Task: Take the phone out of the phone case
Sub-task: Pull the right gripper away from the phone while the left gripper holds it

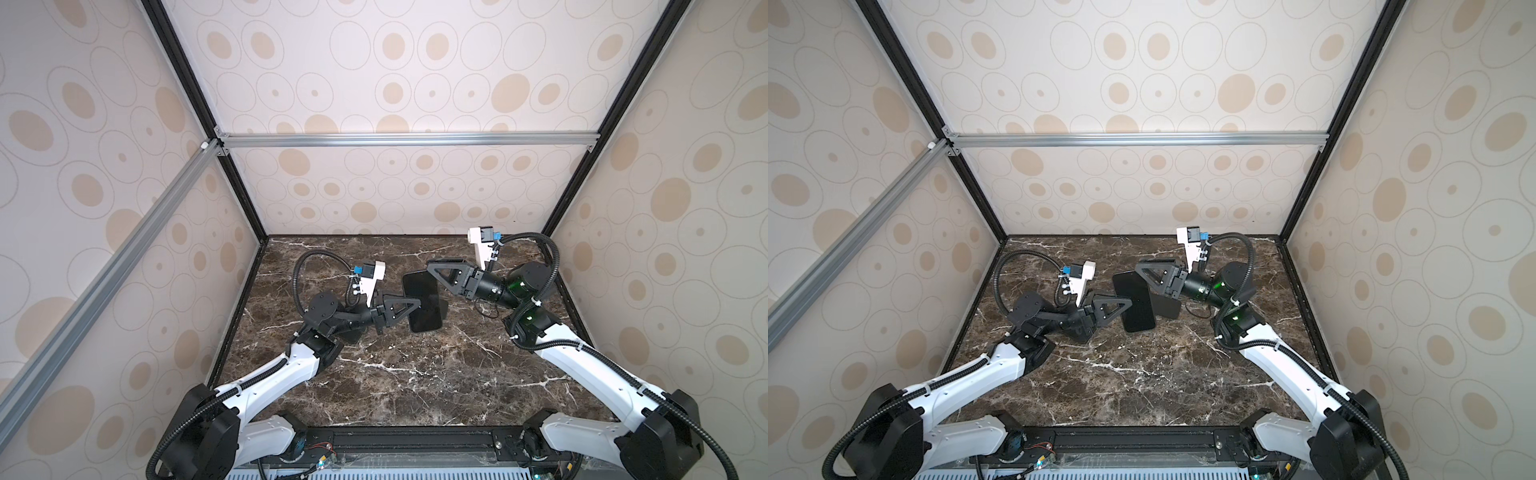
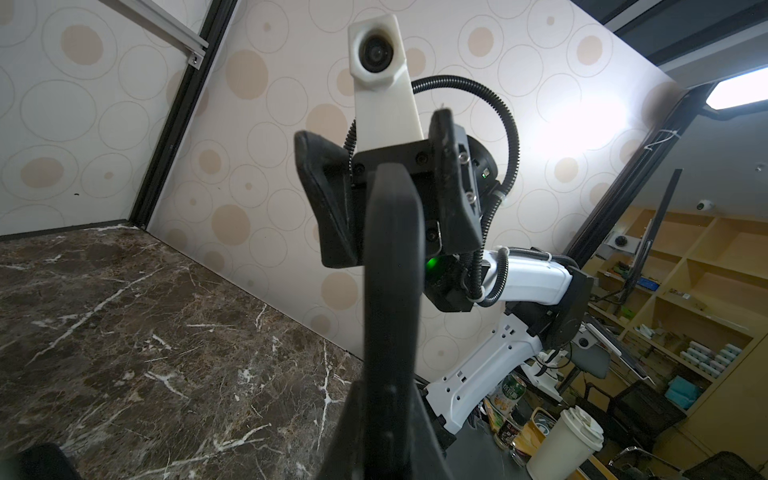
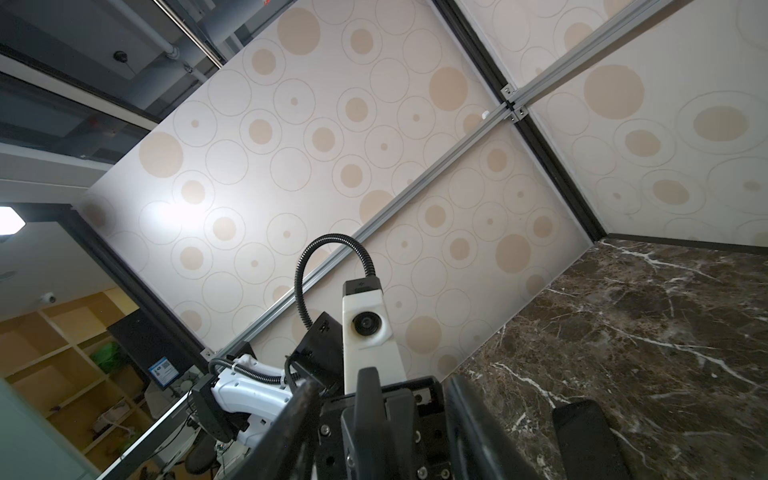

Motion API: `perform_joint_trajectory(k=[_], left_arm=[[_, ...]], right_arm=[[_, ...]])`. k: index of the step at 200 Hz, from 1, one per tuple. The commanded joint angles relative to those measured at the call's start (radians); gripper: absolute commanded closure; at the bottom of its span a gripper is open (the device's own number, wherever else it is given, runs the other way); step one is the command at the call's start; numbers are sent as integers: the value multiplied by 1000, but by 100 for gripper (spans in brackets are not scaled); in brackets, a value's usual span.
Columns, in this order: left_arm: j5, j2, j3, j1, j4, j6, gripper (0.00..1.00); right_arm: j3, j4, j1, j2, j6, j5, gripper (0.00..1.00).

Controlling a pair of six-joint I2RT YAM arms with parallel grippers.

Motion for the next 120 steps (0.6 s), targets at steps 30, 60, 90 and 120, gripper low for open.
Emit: perform_joint_trajectory(k=[30,60,90,120], left_arm=[[30,-28,18,-7,94,61,100],[22,-46,13,-7,94,73,100],[28,-48,13,-7,93,69,100],[30,-47,12,-7,89,69,100]], right_arm=[[30,150,30,-3,81,-38,54],[15,133,34,-21,78,-36,60],[7,99,38,-34,68,-30,67],[13,87,43,-37,68,-27,72]])
